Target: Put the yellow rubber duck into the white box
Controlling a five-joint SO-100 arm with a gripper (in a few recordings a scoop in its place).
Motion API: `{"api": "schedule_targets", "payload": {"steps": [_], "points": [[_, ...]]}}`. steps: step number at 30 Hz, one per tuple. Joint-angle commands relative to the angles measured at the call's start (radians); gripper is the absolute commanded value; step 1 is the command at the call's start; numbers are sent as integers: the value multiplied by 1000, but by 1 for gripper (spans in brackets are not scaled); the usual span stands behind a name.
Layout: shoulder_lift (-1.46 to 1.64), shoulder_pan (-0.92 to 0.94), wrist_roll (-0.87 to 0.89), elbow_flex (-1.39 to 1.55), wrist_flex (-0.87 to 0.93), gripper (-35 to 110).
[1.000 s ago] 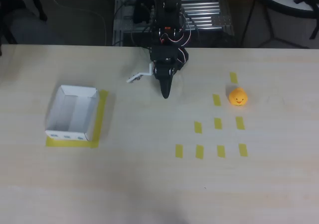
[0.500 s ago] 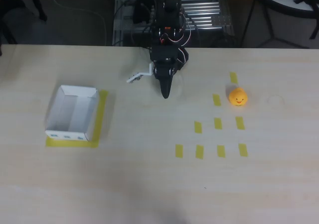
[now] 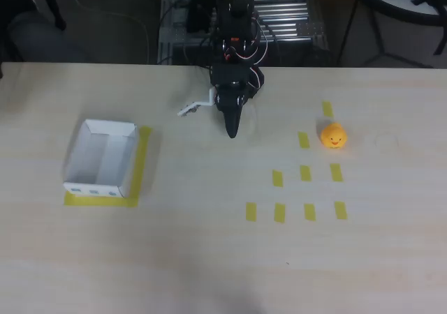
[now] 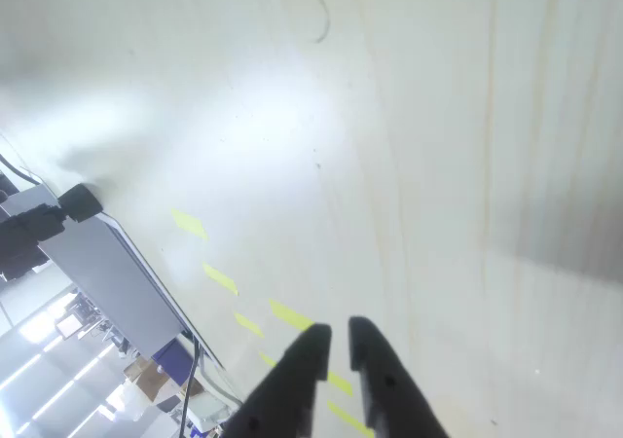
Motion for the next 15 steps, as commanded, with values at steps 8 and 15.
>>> {"api": "schedule_targets", "payload": {"steps": [8, 15], "points": [[49, 21, 23, 8, 17, 0], [49, 21, 21, 8, 17, 3]]}}
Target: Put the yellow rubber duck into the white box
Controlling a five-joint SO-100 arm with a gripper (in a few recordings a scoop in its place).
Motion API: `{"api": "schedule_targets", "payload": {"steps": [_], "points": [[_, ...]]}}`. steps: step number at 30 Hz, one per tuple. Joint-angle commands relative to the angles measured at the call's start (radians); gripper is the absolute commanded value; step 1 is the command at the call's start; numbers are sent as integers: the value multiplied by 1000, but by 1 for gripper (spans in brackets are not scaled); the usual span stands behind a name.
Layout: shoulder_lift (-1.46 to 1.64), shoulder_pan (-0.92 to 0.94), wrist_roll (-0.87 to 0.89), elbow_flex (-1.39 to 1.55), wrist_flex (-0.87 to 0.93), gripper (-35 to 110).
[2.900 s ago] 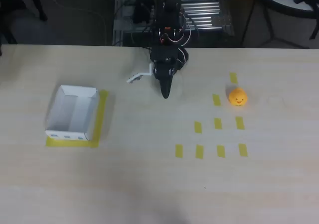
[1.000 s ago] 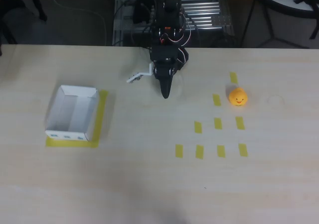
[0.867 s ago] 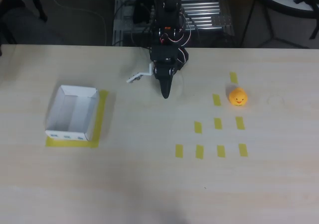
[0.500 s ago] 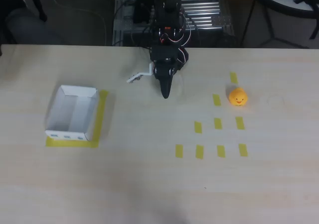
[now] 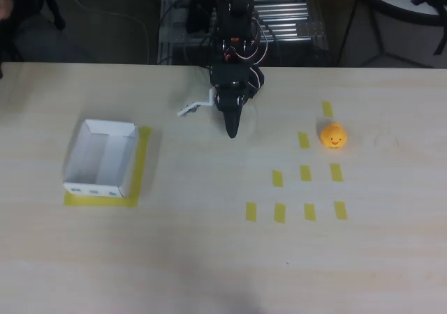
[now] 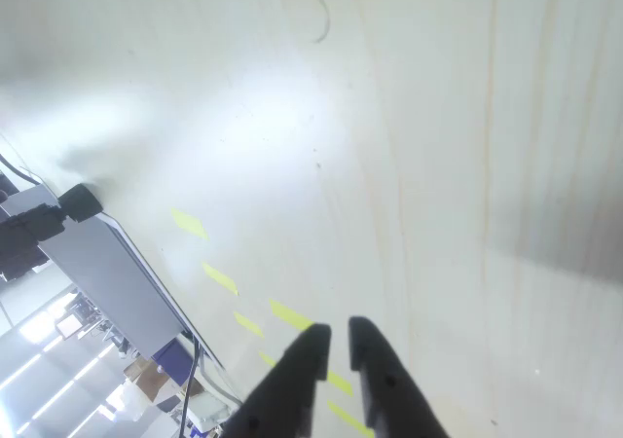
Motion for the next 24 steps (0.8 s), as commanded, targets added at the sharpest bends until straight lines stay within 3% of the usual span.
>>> {"api": "schedule_targets", "payload": {"steps": [1, 7, 13, 16, 24], "points": [[49, 21, 21, 8, 17, 2], [49, 5, 12, 8, 15, 0], [-81, 21, -112, -78, -127, 0], [-273, 21, -112, -262, -173, 0], [-761, -69, -199, -996, 8, 0]]}}
